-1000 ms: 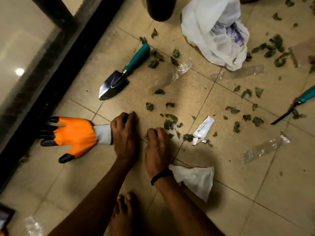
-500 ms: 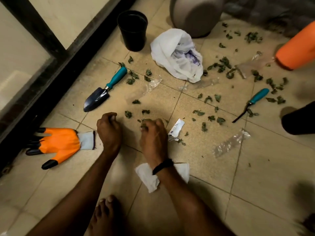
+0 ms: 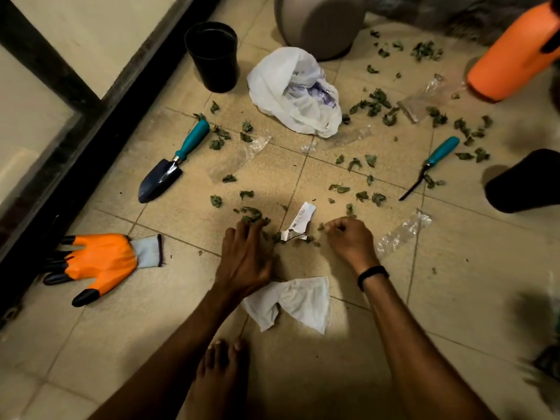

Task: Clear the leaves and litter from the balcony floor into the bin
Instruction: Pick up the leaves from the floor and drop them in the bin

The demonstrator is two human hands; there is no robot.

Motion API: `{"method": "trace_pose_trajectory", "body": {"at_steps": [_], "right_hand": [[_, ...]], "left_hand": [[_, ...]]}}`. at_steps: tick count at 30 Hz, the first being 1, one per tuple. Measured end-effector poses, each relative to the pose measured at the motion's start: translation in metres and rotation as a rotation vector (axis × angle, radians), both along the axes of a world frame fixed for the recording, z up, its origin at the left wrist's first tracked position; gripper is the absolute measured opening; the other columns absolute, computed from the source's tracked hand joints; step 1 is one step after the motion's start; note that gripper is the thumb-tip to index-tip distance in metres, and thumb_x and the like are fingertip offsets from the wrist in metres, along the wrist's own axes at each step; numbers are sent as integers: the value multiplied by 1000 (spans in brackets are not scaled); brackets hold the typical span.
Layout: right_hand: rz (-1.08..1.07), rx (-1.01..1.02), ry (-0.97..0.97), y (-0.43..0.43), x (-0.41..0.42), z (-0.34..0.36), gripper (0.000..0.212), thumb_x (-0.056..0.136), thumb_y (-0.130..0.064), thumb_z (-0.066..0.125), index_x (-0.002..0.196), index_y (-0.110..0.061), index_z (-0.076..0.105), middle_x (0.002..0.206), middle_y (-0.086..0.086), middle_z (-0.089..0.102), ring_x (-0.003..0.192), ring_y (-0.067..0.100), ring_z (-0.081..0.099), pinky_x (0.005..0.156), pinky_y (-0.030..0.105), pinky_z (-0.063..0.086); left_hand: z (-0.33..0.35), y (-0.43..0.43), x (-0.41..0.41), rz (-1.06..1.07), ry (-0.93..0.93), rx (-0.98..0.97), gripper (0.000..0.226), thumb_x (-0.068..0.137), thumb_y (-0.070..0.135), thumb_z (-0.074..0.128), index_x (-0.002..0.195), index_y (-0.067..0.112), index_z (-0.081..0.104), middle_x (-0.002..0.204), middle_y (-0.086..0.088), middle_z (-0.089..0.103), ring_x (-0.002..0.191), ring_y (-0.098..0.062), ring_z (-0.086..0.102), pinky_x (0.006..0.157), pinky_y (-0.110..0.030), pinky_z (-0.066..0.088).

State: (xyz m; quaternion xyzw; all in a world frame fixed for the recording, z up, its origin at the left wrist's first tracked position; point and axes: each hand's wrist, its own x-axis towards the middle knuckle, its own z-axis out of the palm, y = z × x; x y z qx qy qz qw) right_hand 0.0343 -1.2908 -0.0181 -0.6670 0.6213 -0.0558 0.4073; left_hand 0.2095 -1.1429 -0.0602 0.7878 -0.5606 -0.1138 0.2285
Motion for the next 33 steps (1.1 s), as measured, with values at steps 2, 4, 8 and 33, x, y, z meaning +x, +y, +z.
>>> {"method": "trace_pose_trajectory", "body": {"at_steps": [2,4,8,33], "right_hand": [[69,-39,65,14,3,-13,28,85,-26,75,110,-13,74,113,7,70,105,21,64,82,20,43],[96,-76,78,27,8,-20,49,83,-25,78,128,-13,63,122,10,59,110,23,58,87,20,38],[178,-213,118,34,18,-27,54,81,-11,76,131,-13,55,118,10,50,101,25,54,77,18,33],[143,-441,111,21,21,-41,37,93,-9,63,131,-8,61,108,15,55,90,17,56,81,16,37]], "left_hand": [[-6,-3,-12,-55,-21,-19,70,86,52,59,141,12,46,123,-12,49,100,-29,44,86,-42,44],[-9,-13,-19,-20,7,25,71,89,58,63,144,16,46,122,-10,52,105,-29,45,89,-42,42],[-11,-43,-26,-32,13,-47,38,94,24,66,129,12,58,102,-11,57,90,-32,50,78,-45,46],[10,-131,30,300,156,-30,69,87,37,74,141,14,38,114,-15,62,100,-31,56,81,-43,49]]}}
